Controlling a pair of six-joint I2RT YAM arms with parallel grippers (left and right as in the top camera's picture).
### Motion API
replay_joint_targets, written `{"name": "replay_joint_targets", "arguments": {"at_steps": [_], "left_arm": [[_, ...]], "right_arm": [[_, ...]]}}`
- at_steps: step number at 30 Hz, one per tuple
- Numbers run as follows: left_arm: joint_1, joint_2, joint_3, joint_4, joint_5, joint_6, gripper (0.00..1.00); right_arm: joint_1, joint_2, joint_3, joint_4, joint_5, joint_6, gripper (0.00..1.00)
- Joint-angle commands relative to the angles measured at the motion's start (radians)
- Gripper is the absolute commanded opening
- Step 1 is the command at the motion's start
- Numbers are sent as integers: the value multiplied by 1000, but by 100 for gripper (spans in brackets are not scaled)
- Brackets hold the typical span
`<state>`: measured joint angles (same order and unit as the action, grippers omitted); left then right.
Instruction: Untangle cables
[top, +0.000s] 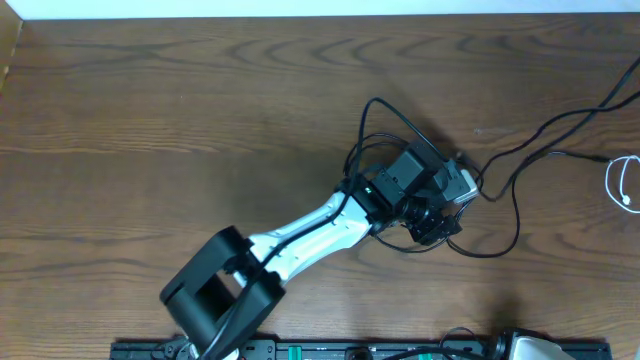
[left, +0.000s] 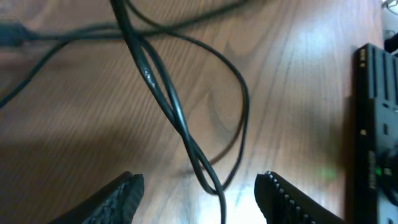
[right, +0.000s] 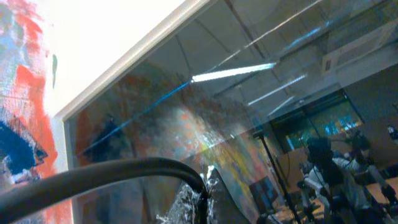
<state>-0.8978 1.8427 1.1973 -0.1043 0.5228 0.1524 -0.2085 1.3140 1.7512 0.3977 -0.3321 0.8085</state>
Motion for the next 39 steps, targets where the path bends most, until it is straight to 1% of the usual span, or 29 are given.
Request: {"name": "replay_joint_targets", "arguments": {"at_steps": [1, 7, 11, 14, 15, 16, 17, 18, 19, 20, 25, 29, 32, 33, 39], "left_arm": [[0, 46, -2, 45, 11, -16, 57], [0, 103, -2, 119, 11, -47, 57], [0, 135, -2, 134, 12, -65, 54], [0, 139, -2, 137, 12, -64, 43], [0, 139, -2, 144, 12, -64, 38], [0, 139, -2, 148, 12, -65, 28], [0, 139, -2, 149, 12, -65, 22], [0, 139, -2, 149, 12, -65, 19], [0, 138, -2, 148, 12, -65, 11], [0, 138, -2, 148, 13, -65, 8], [1, 111, -2, 144, 20, -76, 7], [13, 44, -2, 107, 19, -75, 8], [40, -35, -2, 38, 19, -75, 8], [57, -77, -2, -2, 19, -75, 8], [143, -272, -2, -185, 20, -43, 7]], "right_arm": [[0, -2, 9, 3, -19, 18, 1], [0, -2, 9, 2, -34, 18, 1], [0, -2, 9, 2, -49, 17, 1], [0, -2, 9, 2, -49, 18, 1], [0, -2, 9, 1, -49, 17, 1], [0, -2, 9, 1, -51, 17, 1], [0, -1, 9, 0, -55, 17, 1], [0, -1, 9, -2, -56, 17, 1], [0, -1, 9, -9, -56, 16, 1], [0, -1, 9, -14, -56, 13, 1], [0, -1, 9, -74, -55, -43, 1], [0, -1, 8, -149, -39, -123, 1], [-1, -1, 9, -226, -26, -210, 1], [-2, -1, 8, -280, -6, -253, 1], [-1, 14, 8, -513, 91, -406, 1]]}}
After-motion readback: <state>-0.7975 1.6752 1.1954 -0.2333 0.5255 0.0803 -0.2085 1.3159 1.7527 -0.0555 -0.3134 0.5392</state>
